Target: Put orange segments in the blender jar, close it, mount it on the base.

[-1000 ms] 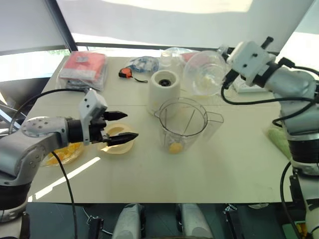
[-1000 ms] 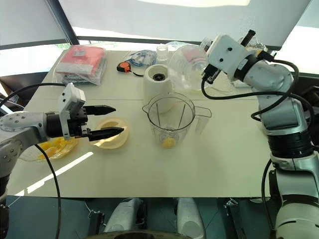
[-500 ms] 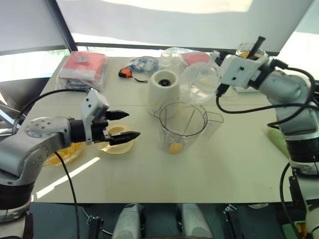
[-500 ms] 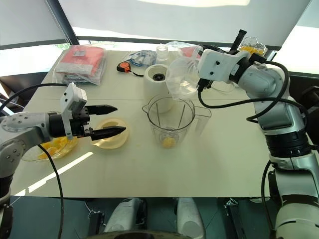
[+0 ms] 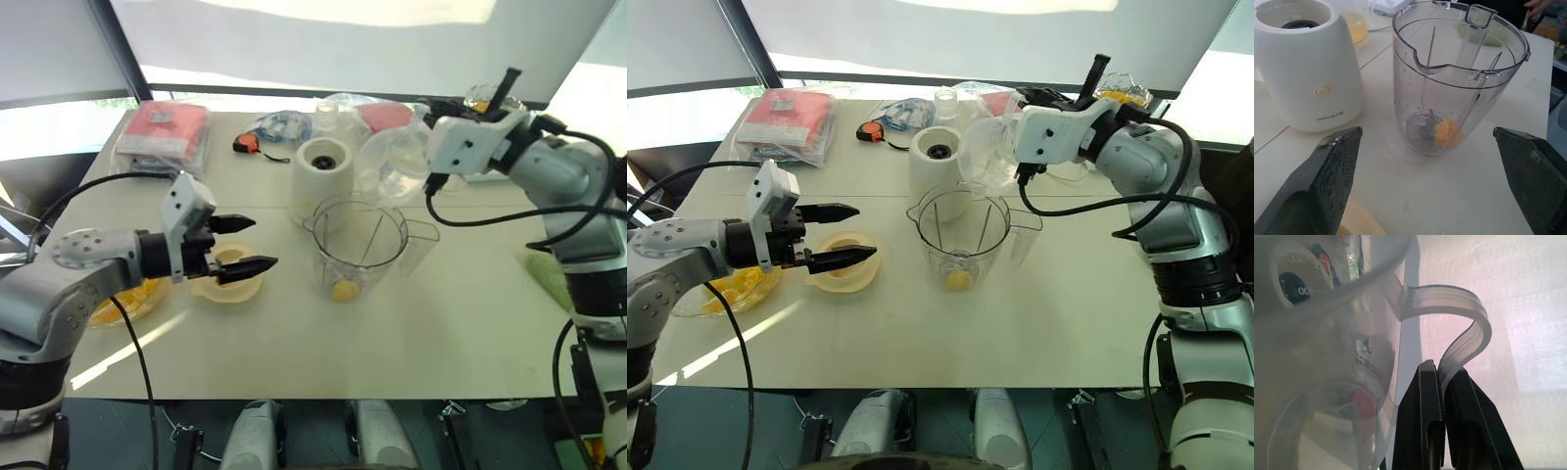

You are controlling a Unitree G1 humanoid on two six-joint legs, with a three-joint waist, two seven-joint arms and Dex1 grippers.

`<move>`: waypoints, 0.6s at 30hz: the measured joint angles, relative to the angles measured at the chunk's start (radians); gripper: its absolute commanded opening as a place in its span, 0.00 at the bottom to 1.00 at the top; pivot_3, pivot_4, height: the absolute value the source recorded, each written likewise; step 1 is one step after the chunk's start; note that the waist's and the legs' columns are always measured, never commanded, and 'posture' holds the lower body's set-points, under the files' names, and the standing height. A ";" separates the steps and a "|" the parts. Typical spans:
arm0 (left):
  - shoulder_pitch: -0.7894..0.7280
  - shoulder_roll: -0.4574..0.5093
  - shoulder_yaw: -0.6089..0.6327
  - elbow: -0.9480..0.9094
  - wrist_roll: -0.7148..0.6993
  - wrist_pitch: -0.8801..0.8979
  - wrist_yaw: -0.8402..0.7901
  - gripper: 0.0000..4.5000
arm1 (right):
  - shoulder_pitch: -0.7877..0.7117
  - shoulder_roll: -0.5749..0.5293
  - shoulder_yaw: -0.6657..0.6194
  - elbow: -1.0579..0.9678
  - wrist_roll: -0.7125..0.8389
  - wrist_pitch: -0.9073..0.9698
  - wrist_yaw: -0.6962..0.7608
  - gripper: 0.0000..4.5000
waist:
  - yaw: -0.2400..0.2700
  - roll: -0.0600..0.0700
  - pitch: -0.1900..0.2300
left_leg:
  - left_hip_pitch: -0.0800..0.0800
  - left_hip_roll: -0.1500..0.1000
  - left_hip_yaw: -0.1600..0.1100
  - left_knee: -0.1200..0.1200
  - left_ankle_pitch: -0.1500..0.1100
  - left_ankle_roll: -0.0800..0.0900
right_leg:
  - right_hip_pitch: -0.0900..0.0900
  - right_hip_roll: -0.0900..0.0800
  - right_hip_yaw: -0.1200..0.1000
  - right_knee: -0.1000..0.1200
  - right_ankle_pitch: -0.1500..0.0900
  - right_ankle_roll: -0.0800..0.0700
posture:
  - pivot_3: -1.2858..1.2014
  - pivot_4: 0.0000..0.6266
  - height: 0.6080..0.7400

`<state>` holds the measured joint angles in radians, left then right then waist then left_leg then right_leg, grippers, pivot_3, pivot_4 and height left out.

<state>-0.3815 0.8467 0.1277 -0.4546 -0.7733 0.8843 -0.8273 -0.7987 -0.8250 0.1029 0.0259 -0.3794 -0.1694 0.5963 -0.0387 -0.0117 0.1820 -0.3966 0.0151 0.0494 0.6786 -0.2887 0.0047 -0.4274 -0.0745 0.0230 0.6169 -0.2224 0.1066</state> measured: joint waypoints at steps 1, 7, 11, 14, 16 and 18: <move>0.000 0.000 0.000 0.000 0.000 0.000 0.000 1.00 | 0.000 0.000 0.000 0.000 -0.003 -0.007 -0.001 0.02 | 0.000 0.000 0.000 | 0.000 0.000 0.000 0.000 0.000 0.000 | 0.000 0.000 0.000 0.000 0.000 0.000 | 0.52 0.24 1.00; 0.000 0.000 -0.012 0.001 0.003 -0.004 -0.002 1.00 | 0.000 0.000 0.000 0.020 -0.027 -0.036 -0.013 0.02 | 0.000 0.000 0.000 | 0.000 0.000 0.000 0.000 0.000 0.000 | 0.000 0.000 0.000 0.000 0.000 0.000 | 0.52 0.24 1.00; 0.000 0.000 -0.021 0.001 0.006 -0.007 -0.003 1.00 | 0.000 0.000 0.000 0.027 -0.041 -0.057 -0.025 0.02 | 0.000 0.000 0.000 | 0.000 0.000 0.000 0.000 0.000 0.000 | 0.000 0.000 0.000 0.000 0.000 0.000 | 0.52 0.24 1.00; 0.000 0.000 -0.022 0.001 0.009 -0.009 -0.004 1.00 | 0.000 -0.002 0.000 0.040 -0.056 -0.080 -0.039 0.02 | 0.000 0.000 0.000 | 0.000 0.000 0.000 0.000 0.000 0.000 | 0.000 0.000 0.000 0.000 0.000 0.000 | 0.52 0.24 1.00; 0.000 0.000 -0.022 0.002 0.011 -0.009 -0.004 1.00 | 0.000 -0.008 0.000 0.047 -0.073 -0.105 -0.052 0.02 | -0.001 0.000 0.000 | 0.000 0.000 0.000 0.000 0.000 0.000 | 0.000 0.000 0.000 0.000 0.000 0.000 | 0.52 0.24 1.00; 0.000 0.000 -0.022 0.002 0.013 -0.010 -0.005 1.00 | -0.003 -0.013 0.000 0.053 -0.088 -0.130 -0.071 0.02 | -0.001 0.000 0.000 | 0.000 0.000 0.000 0.000 0.000 0.000 | 0.000 0.000 0.000 0.000 0.000 0.000 | 0.52 0.24 1.00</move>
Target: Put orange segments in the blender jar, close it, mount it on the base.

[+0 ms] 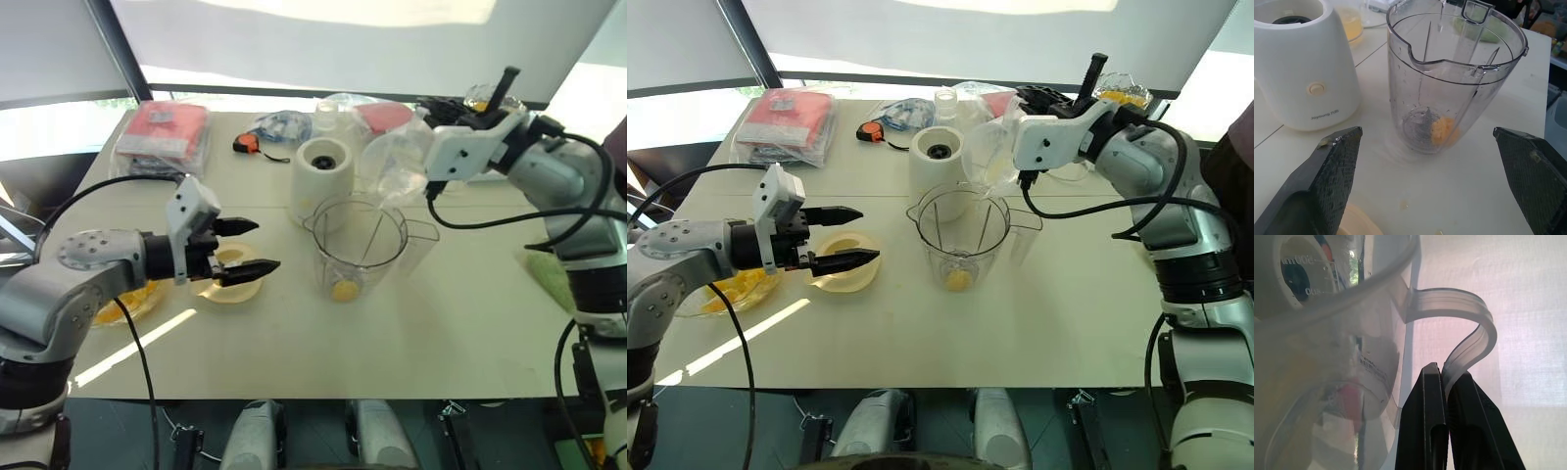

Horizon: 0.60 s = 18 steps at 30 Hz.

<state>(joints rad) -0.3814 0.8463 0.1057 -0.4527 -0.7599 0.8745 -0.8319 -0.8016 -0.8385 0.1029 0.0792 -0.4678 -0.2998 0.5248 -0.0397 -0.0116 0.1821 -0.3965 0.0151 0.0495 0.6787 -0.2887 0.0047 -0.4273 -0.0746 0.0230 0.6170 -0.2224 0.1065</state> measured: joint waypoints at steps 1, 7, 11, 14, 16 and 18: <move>0.000 0.000 0.000 0.000 0.002 0.000 0.000 1.00 | -0.003 -0.002 0.000 0.003 -0.004 -0.011 -0.006 0.02 | 0.000 0.000 0.000 | 0.000 0.000 0.000 0.000 0.000 0.000 | 0.000 0.000 0.000 0.000 0.000 0.000 | 0.52 0.24 1.00; -0.001 -0.002 -0.003 0.000 0.009 -0.005 -0.001 1.00 | -0.011 -0.004 0.000 0.005 -0.018 -0.031 -0.010 0.02 | 0.000 0.000 0.000 | 0.000 0.000 0.000 0.000 0.000 0.000 | 0.000 0.000 0.000 0.000 0.000 0.000 | 0.52 0.24 1.00; -0.005 -0.002 -0.004 0.001 0.009 -0.005 -0.003 1.00 | -0.010 0.009 -0.004 0.005 0.005 0.000 -0.007 0.02 | -0.001 0.000 0.000 | 0.000 0.000 0.000 0.000 0.000 0.000 | 0.000 0.000 0.000 0.000 0.000 0.000 | 0.52 0.24 1.00; -0.013 -0.002 -0.004 0.001 0.005 -0.003 -0.005 1.00 | 0.023 0.073 -0.054 -0.020 0.123 0.133 0.026 0.02 | 0.000 0.000 0.000 | 0.000 0.000 0.000 0.000 0.000 0.000 | 0.000 0.000 0.000 0.001 0.000 0.000 | 0.52 0.24 1.00; -0.027 -0.005 0.002 0.004 -0.012 0.006 -0.003 1.00 | 0.062 0.122 -0.098 -0.064 0.226 0.279 0.062 0.02 | 0.003 0.000 0.000 | 0.000 0.000 -0.001 0.001 0.000 0.000 | 0.000 0.000 0.000 0.001 0.001 0.001 | 0.52 0.24 1.00; -0.052 -0.012 0.009 0.007 -0.035 0.014 0.002 1.00 | 0.089 0.165 -0.137 -0.108 0.306 0.421 0.073 0.02 | 0.006 0.000 0.000 | 0.000 0.000 -0.001 0.001 0.000 0.000 | 0.000 0.000 0.000 0.002 0.002 0.003 | 0.52 0.24 1.00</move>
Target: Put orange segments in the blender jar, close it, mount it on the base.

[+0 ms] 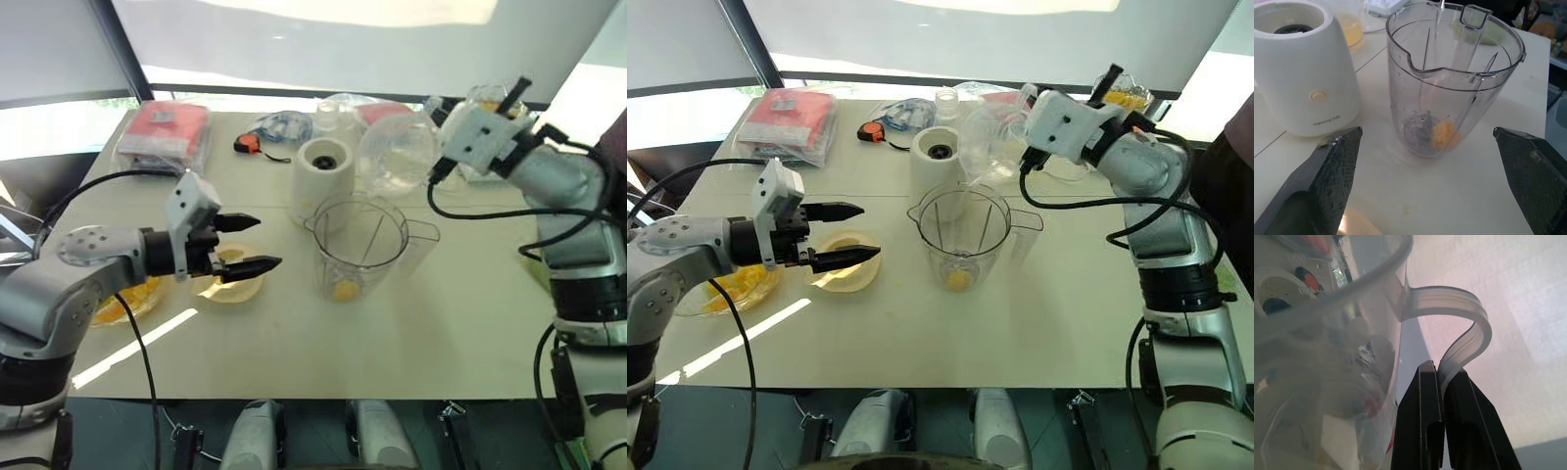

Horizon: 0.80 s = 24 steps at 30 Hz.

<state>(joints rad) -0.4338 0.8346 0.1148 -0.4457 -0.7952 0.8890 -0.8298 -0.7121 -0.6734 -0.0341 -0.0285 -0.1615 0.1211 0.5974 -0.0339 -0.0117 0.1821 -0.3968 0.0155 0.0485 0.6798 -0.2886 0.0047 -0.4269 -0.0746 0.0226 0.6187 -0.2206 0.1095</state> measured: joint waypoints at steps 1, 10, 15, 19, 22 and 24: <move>-0.011 -0.003 0.007 0.001 -0.010 0.002 0.003 1.00 | 0.005 0.016 -0.020 -0.018 0.028 0.059 0.000 0.02 | 0.001 0.000 0.000 | 0.000 0.000 0.000 0.000 0.000 0.000 | 0.000 0.000 0.000 0.000 0.000 0.000 | 0.52 0.24 1.00; -0.042 -0.015 0.021 0.012 -0.036 0.022 0.030 1.00 | -0.013 0.159 -0.345 -0.077 0.177 0.548 -0.316 0.02 | 0.019 0.000 0.000 | 0.000 -0.001 0.000 0.000 0.000 0.000 | 0.000 -0.001 -0.001 0.000 -0.002 -0.003 | 0.52 0.24 1.00; -0.037 -0.014 0.018 0.007 -0.018 0.020 0.049 1.00 | 0.066 0.195 -0.473 0.091 0.176 0.522 -0.518 0.02 | 0.017 0.000 0.000 | 0.000 -0.002 0.002 0.000 0.000 0.000 | 0.000 -0.001 0.000 -0.001 -0.002 -0.003 | 0.52 0.24 1.00; -0.011 -0.010 0.016 -0.016 -0.003 0.019 0.057 1.00 | 0.088 0.218 -0.538 0.238 0.185 0.497 -0.624 0.02 | 0.009 0.001 0.000 | 0.000 -0.002 0.002 0.000 0.000 0.000 | 0.000 -0.001 0.001 0.000 -0.001 -0.003 | 0.52 0.24 1.00; 0.005 -0.008 0.020 -0.040 -0.004 0.025 0.068 1.00 | 0.089 0.226 -0.536 0.322 0.185 0.419 -0.680 0.02 | -0.005 0.001 0.000 | 0.000 -0.002 0.001 0.000 0.000 0.000 | 0.000 -0.001 0.001 0.000 -0.001 -0.003 | 0.52 0.24 1.00; 0.021 0.000 0.028 -0.052 -0.013 0.027 0.074 1.00 | 0.096 0.241 -0.524 0.370 0.183 0.358 -0.717 0.02 | -0.013 0.001 0.000 | 0.000 -0.002 0.001 0.000 0.000 0.000 | 0.000 0.000 0.001 0.000 -0.001 -0.001 | 0.52 0.24 1.00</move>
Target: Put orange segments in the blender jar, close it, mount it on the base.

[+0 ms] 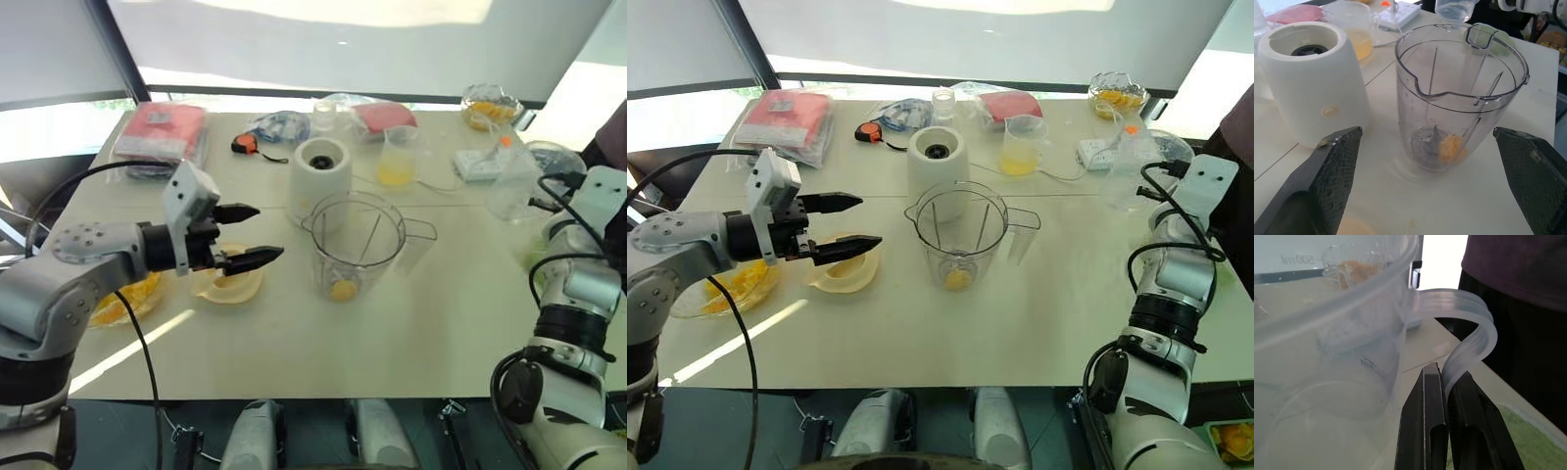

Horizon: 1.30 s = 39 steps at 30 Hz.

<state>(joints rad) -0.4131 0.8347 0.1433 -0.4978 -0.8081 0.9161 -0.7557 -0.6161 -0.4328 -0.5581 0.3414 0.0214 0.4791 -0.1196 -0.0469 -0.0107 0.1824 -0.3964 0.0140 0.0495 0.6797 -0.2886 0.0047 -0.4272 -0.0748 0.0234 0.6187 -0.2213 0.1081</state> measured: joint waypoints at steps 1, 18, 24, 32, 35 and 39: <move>0.011 0.004 0.006 -0.007 -0.005 0.001 0.003 1.00 | 0.009 0.010 0.006 0.024 -0.002 -0.028 -0.019 0.02 | -0.001 0.000 0.000 | 0.000 0.000 0.000 0.000 0.000 0.000 | 0.000 0.000 0.000 0.000 0.000 0.001 | 0.52 0.24 1.00; 0.043 0.013 0.012 -0.028 -0.008 0.010 0.041 1.00 | 0.029 0.101 0.085 0.360 0.025 -0.268 -0.185 0.32 | 0.002 0.000 0.000 | 0.000 0.000 -0.001 0.000 0.000 0.000 | 0.001 0.001 0.001 -0.001 0.000 -0.001 | 0.52 0.24 1.00; 0.039 0.013 0.008 -0.021 -0.001 0.007 0.039 1.00 | 0.064 0.101 0.091 0.335 0.038 -0.275 -0.204 1.00 | -0.002 -0.001 -0.001 | 0.003 0.001 0.000 0.000 0.000 0.000 | 0.003 0.001 0.001 -0.001 -0.001 -0.001 | 0.52 0.24 1.00; 0.017 0.010 -0.006 0.011 0.023 -0.005 0.032 1.00 | 0.191 0.128 0.184 0.125 0.019 -0.231 -0.187 1.00 | -0.005 -0.001 -0.001 | 0.003 0.001 -0.001 -0.001 0.000 0.000 | 0.003 0.002 0.001 0.000 -0.001 -0.001 | 0.52 0.24 1.00; 0.016 0.007 -0.012 0.023 0.033 -0.007 0.031 1.00 | 0.253 0.142 0.220 0.004 0.005 -0.188 -0.182 1.00 | -0.003 -0.001 0.000 | 0.003 0.002 -0.001 -0.001 0.000 0.000 | 0.002 0.002 0.001 0.000 -0.001 -0.001 | 0.52 0.24 1.00; 0.015 0.000 -0.015 0.036 0.041 -0.012 0.028 1.00 | 0.321 0.146 0.245 -0.167 -0.009 -0.142 -0.167 1.00 | 0.002 -0.001 0.000 | 0.003 0.002 -0.001 -0.001 0.000 0.000 | 0.002 0.002 0.001 0.000 -0.001 -0.001 | 0.52 0.24 1.00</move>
<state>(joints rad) -0.3977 0.8352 0.1281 -0.4616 -0.7666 0.9037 -0.7275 -0.2955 -0.2863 -0.3128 0.1747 0.0129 0.3367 -0.2865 -0.0446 -0.0113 0.1819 -0.3937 0.0158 0.0487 0.6789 -0.2886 0.0047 -0.4251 -0.0729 0.0245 0.6184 -0.2222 0.1067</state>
